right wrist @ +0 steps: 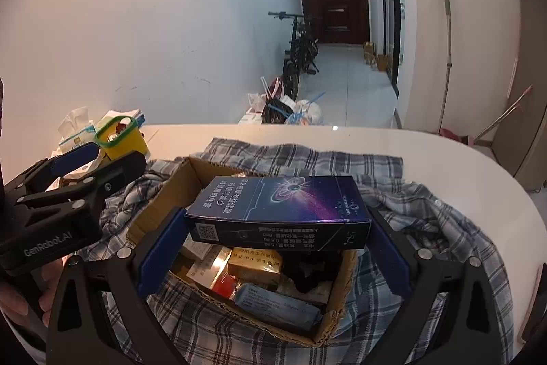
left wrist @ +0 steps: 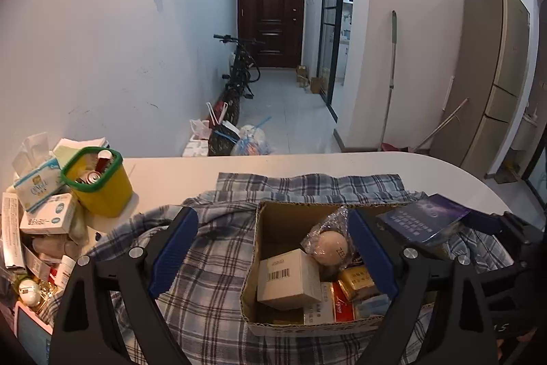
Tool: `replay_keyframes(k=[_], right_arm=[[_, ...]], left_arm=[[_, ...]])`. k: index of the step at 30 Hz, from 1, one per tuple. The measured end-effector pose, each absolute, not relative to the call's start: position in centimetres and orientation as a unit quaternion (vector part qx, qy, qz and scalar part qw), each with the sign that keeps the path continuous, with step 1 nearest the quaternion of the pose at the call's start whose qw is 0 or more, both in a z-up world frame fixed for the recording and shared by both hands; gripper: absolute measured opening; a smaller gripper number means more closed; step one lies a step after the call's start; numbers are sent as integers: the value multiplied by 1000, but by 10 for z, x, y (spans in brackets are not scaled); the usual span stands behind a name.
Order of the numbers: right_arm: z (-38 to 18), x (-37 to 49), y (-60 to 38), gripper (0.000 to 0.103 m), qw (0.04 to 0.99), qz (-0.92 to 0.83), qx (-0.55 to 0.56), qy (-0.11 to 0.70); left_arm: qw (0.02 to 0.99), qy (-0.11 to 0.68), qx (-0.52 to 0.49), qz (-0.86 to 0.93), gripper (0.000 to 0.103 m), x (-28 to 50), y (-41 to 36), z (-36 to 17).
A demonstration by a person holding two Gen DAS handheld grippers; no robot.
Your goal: Organize objects
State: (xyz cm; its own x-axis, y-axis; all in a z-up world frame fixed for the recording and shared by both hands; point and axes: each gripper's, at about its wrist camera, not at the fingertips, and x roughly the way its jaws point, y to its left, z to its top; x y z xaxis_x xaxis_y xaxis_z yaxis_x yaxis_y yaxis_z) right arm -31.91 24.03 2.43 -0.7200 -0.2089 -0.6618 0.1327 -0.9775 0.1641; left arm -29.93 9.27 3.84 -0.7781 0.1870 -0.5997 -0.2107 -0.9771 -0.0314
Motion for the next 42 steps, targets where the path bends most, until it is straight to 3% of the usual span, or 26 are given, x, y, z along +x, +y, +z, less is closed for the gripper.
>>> replay_keyframes(k=[16, 23, 26, 36, 42], right_arm=[[1, -334, 231, 100, 100, -913, 394, -49], [25, -316, 229, 100, 81, -942, 326, -16], [33, -311, 233, 103, 79, -951, 299, -16], [59, -298, 252, 103, 53, -964, 258, -41], [101, -263, 264, 103, 51, -982, 176, -41]], left_arm=[[97, 17, -312, 945, 91, -299, 88, 42], [106, -14, -253, 962, 92, -280, 77, 65], [104, -25, -237, 966, 103, -275, 71, 73], [89, -23, -197, 976, 103, -258, 64, 93], [31, 3, -86, 996, 103, -216, 63, 120]])
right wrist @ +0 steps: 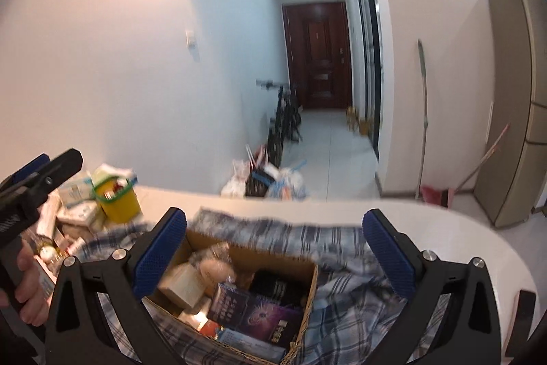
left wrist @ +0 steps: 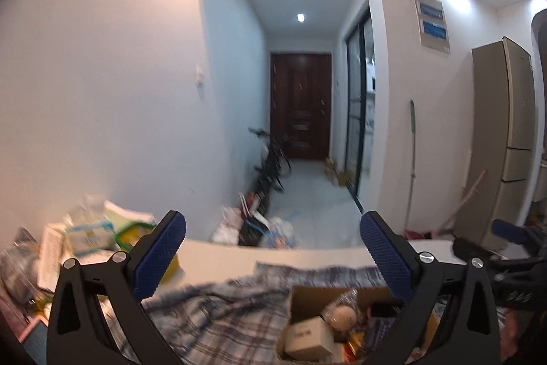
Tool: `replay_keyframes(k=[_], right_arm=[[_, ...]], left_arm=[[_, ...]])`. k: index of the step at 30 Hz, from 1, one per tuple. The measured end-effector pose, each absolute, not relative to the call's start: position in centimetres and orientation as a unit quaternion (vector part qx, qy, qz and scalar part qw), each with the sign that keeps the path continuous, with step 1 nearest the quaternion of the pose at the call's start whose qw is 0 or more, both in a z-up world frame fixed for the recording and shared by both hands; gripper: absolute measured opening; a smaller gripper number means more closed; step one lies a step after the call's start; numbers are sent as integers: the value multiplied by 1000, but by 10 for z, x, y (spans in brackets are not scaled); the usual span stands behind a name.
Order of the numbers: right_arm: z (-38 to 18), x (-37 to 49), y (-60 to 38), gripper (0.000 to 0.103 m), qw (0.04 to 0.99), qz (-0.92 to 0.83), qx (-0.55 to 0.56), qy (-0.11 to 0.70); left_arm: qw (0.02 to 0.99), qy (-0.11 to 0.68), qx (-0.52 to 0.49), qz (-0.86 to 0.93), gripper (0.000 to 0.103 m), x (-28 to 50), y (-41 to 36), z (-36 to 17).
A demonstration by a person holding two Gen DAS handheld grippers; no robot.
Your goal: Organize objects
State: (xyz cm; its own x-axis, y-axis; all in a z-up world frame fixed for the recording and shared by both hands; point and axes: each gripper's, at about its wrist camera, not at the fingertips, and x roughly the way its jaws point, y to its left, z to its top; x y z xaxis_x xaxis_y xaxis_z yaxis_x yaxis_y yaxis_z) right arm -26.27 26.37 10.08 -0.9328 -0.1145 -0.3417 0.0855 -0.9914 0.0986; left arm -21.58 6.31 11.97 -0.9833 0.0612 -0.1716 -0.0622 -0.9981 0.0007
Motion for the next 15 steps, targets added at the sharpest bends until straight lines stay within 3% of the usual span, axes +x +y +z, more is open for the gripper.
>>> replay_keyframes(k=[7, 15], right_arm=[[150, -206, 269, 103, 87, -991, 85, -52], [180, -146, 253, 103, 93, -996, -10, 1]], left_arm=[[77, -47, -25, 996, 103, -159, 44, 156], [99, -64, 50, 992, 103, -94, 22, 187]])
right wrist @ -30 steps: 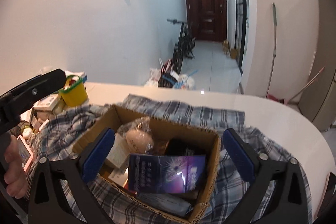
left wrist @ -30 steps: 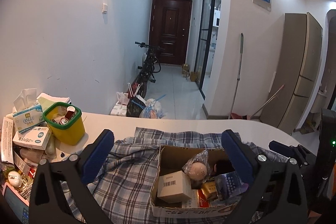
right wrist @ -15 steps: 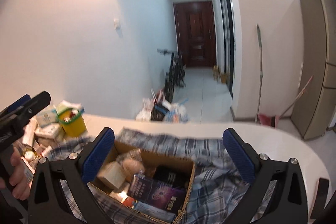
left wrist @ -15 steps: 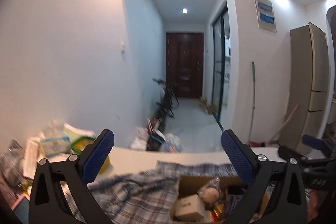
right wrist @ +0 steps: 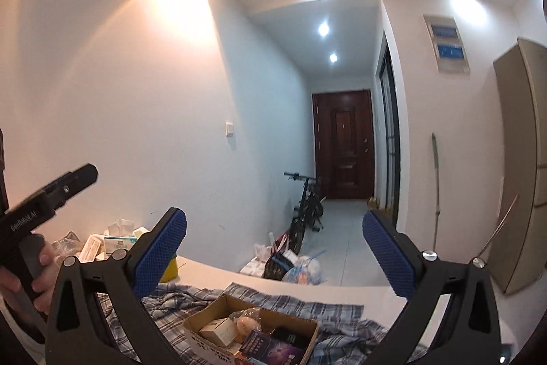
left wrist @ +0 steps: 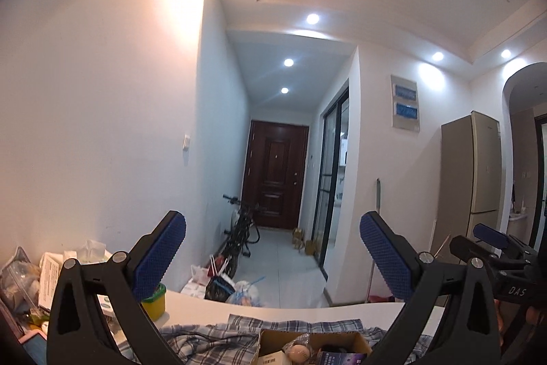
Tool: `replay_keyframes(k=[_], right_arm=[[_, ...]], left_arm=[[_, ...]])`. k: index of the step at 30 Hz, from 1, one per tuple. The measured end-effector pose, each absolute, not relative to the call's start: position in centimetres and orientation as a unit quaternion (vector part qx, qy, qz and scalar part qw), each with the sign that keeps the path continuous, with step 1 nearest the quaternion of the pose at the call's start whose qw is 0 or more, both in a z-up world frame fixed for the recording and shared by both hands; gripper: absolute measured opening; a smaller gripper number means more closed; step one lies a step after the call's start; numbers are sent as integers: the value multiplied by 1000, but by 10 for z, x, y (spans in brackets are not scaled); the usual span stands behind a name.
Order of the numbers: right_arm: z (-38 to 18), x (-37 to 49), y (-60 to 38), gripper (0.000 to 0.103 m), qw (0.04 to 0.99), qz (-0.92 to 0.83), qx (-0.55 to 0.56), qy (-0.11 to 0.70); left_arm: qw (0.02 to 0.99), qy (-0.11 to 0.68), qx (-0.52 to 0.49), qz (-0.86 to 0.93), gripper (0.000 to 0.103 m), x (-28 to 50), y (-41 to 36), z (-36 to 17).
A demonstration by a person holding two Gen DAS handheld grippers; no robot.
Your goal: Organize objects
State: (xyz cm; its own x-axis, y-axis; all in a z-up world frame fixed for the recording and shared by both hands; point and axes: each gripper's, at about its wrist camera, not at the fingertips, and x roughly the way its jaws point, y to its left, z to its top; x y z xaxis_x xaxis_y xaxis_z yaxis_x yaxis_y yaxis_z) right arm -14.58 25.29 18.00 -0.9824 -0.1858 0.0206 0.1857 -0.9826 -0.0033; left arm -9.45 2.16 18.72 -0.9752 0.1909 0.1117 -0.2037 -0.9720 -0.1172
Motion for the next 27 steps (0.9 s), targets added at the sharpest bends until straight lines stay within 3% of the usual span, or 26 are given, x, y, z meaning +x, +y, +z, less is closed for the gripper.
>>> replay_keyframes(k=[11, 18, 27], right_arm=[[208, -103, 235, 103, 111, -994, 0, -14], [192, -39, 230, 103, 59, -997, -32, 30], [148, 10, 234, 103, 48, -998, -30, -20]], left_arm=[[103, -56, 60, 991, 103, -41, -2, 209], [116, -33, 63, 991, 103, -2, -8, 200], [99, -32, 74, 992, 103, 61, -21, 158]])
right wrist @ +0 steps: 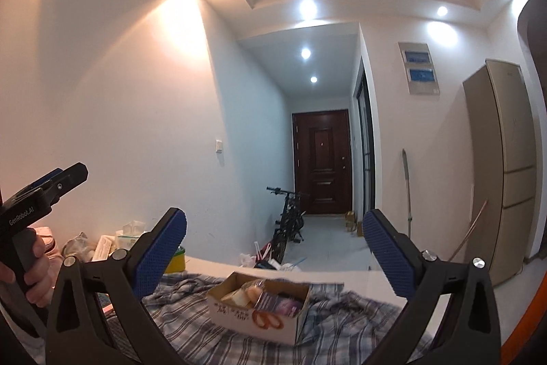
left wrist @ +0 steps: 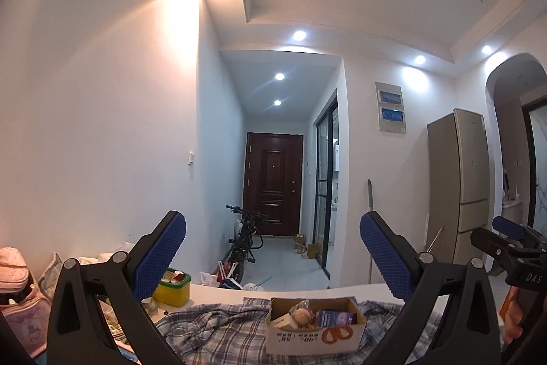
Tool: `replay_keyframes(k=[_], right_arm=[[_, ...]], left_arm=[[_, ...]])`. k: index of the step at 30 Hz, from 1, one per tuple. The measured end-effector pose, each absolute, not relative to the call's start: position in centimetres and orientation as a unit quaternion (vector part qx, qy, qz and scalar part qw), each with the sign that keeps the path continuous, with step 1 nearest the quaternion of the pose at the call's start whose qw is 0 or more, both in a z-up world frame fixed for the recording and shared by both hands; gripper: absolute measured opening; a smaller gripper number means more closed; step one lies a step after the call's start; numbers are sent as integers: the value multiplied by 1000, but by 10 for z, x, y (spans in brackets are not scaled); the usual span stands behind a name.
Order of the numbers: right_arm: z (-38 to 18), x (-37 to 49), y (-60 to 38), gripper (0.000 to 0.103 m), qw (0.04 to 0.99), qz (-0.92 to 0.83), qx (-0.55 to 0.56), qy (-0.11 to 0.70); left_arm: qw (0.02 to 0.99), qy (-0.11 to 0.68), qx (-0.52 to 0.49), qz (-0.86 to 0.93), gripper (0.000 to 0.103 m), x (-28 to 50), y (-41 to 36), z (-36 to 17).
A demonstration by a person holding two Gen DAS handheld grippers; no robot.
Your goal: Organize objects
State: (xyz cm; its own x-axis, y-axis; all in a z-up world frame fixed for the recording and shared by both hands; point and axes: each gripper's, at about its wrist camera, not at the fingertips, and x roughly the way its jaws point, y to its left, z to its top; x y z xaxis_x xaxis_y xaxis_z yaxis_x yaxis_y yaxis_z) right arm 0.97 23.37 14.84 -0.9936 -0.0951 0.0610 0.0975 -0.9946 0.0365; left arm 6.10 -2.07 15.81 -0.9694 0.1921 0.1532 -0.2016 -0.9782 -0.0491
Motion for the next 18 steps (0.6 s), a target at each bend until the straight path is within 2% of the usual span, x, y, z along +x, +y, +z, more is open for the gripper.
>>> replay_keyframes(k=[4, 9, 14, 18], right_arm=[[131, 16, 239, 103, 30, -999, -27, -27], [115, 18, 249, 103, 23, -998, -21, -53], [104, 17, 259, 103, 25, -996, -25, -85], [92, 18, 254, 103, 12, -998, -27, -59]], left_arm=[[93, -27, 79, 992, 103, 82, -23, 134], [135, 11, 69, 988, 103, 83, -4, 108], [95, -9, 51, 994, 103, 68, -3, 84], [109, -18, 39, 993, 103, 59, -6, 76]])
